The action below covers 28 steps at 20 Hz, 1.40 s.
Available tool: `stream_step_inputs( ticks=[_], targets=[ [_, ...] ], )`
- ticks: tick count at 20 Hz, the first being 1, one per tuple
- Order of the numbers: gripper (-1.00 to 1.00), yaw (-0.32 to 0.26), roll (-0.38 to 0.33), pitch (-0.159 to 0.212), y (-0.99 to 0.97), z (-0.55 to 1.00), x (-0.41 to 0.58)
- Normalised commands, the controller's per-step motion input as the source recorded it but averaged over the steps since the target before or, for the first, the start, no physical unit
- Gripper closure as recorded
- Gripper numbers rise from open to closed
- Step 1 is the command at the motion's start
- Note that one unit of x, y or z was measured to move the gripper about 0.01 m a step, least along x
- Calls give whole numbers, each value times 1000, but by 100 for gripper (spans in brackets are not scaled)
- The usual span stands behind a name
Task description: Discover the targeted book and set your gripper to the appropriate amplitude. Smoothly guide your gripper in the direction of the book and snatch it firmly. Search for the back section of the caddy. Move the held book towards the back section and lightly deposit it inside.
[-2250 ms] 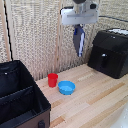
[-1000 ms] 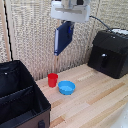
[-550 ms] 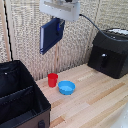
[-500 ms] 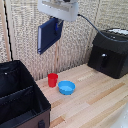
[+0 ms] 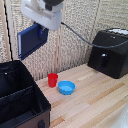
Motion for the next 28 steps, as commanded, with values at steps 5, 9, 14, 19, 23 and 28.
stream_step_inputs(
  ticks=[5,9,14,19,23,28],
  targets=[
    [100,-174,4,-34,720,98,0],
    [100,-170,7,-45,721,165,0],
    [100,-157,20,-69,702,427,0],
    [100,-128,3,-66,742,610,7],
    [100,-79,6,30,805,323,89],
    [100,-50,-20,81,811,17,178]
  ],
)
